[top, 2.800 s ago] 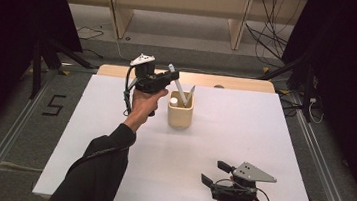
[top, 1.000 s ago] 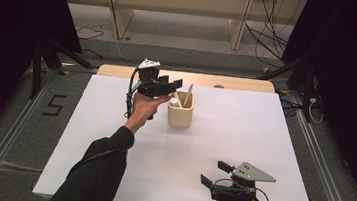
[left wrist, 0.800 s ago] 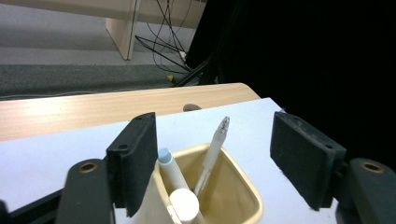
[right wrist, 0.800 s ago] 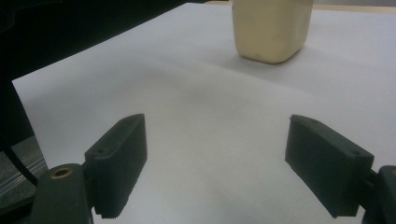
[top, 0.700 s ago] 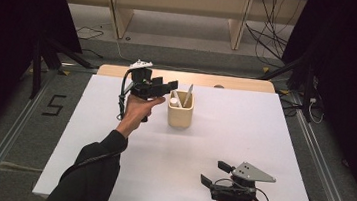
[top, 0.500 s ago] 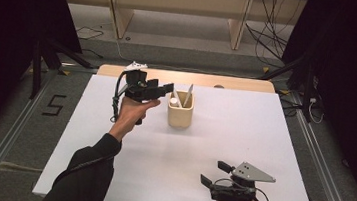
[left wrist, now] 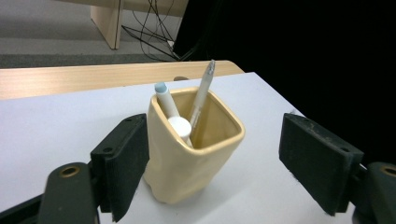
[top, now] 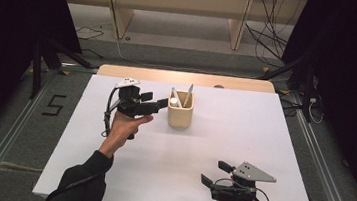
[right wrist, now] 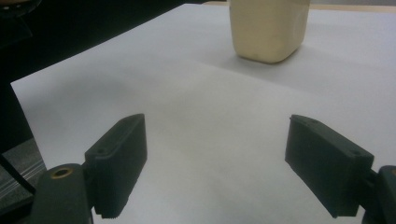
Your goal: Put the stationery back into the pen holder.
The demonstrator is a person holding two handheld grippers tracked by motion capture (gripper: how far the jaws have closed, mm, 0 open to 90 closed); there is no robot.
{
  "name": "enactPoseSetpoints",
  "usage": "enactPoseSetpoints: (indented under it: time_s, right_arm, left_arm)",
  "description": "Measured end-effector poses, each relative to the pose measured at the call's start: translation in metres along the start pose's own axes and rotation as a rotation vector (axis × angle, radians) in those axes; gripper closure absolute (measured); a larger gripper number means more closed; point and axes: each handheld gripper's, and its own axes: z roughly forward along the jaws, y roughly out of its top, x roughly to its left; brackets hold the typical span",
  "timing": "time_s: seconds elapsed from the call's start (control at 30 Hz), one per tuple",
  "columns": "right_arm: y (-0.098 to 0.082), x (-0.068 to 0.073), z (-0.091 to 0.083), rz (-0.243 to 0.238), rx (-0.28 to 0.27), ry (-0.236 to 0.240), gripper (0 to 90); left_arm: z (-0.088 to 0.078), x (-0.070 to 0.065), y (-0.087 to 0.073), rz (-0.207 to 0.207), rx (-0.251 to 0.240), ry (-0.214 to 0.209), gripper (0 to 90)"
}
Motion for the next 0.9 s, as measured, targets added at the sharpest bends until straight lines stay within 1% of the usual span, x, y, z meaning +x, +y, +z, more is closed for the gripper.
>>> enactPoseSetpoints:
  time_s: [0.07,0.13,0.23,0.33,0.37,0.4,0.43,0.47,0.5,0.57,0.6,0.7,0.73,0.9]
  right_arm:
    - [0.0,0.0,0.0,0.0,0.0,0.0,21.4]
    - [0.0,0.0,-0.001,-0.002,-0.001,0.0,21.5]
    - [0.0,0.0,-0.001,-0.004,-0.002,-0.003,21.4]
    - [0.0,0.0,-0.001,-0.005,-0.001,-0.002,21.4]
    - [0.0,0.0,-0.001,-0.005,-0.002,-0.002,21.4]
    - [0.001,0.0,-0.001,-0.007,-0.002,-0.002,21.4]
    - [0.001,0.0,-0.001,-0.007,-0.003,-0.002,21.4]
    - [0.001,0.001,-0.001,-0.008,-0.005,-0.002,21.4]
    - [0.001,0.001,-0.001,-0.009,-0.007,-0.001,21.4]
    - [0.001,0.001,-0.002,-0.009,-0.009,-0.002,21.4]
    - [0.001,0.0,-0.002,-0.008,-0.009,-0.002,21.4]
    - [0.001,0.001,-0.002,-0.011,-0.01,-0.003,21.4]
    - [0.001,0.001,-0.002,-0.011,-0.01,-0.002,21.4]
    - [0.001,0.0,-0.002,-0.007,-0.008,-0.002,21.4]
  left_arm:
    - [-0.003,-0.001,-0.007,0.015,0.002,-0.005,23.7]
    - [-0.007,-0.001,-0.014,0.021,-0.002,-0.022,23.7]
    - [-0.012,-0.001,-0.025,0.043,0.008,-0.034,23.8]
    - [-0.017,-0.001,-0.035,0.042,0.002,-0.06,23.7]
    - [-0.018,-0.001,-0.038,0.049,0.0,-0.062,23.6]
    - [-0.018,-0.001,-0.039,0.065,0.02,-0.06,23.7]
    - [-0.019,-0.002,-0.04,0.069,0.019,-0.062,23.1]
    - [-0.02,-0.003,-0.042,0.068,0.011,-0.074,23.2]
    - [-0.021,-0.004,-0.044,0.074,0.014,-0.081,23.3]
    - [-0.022,-0.006,-0.048,0.101,0.021,-0.075,22.3]
    - [-0.022,-0.007,-0.05,0.106,0.021,-0.079,22.3]
    - [-0.023,-0.008,-0.055,0.115,0.03,-0.085,21.9]
    - [-0.023,-0.008,-0.057,0.112,0.028,-0.086,21.8]
    - [-0.025,-0.008,-0.062,0.124,0.029,-0.089,21.7]
